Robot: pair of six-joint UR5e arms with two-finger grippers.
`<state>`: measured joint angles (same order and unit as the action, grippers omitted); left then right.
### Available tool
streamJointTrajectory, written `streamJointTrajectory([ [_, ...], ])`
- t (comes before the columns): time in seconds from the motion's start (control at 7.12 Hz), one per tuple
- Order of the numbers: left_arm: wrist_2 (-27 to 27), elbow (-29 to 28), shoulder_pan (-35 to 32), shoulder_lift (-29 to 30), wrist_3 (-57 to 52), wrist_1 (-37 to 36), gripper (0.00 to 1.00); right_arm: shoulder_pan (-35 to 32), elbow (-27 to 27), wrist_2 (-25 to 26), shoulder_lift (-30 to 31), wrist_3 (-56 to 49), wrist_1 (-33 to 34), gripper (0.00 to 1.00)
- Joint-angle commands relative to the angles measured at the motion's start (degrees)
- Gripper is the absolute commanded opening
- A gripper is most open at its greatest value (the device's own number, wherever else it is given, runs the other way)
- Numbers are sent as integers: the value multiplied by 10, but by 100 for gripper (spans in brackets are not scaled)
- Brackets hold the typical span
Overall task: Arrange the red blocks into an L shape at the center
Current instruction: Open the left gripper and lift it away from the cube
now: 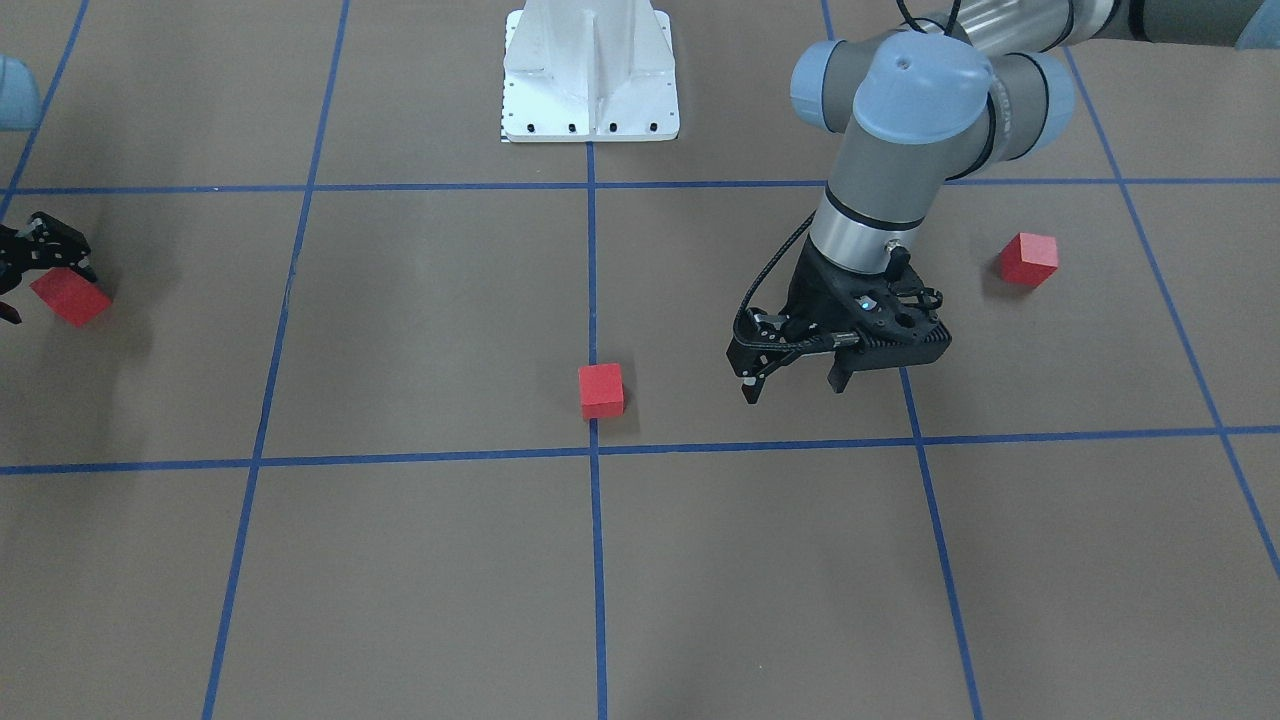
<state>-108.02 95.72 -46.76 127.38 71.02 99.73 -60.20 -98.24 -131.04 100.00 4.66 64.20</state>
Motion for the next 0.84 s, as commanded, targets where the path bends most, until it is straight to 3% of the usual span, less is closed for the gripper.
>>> streamJointTrajectory([
  [0.0, 0, -2, 2, 0, 0, 0, 100, 15, 3, 0, 10, 0, 0, 99],
  [0.7, 0, -3, 4, -1, 1, 0, 100, 32, 9, 2, 20, 3, 3, 98],
])
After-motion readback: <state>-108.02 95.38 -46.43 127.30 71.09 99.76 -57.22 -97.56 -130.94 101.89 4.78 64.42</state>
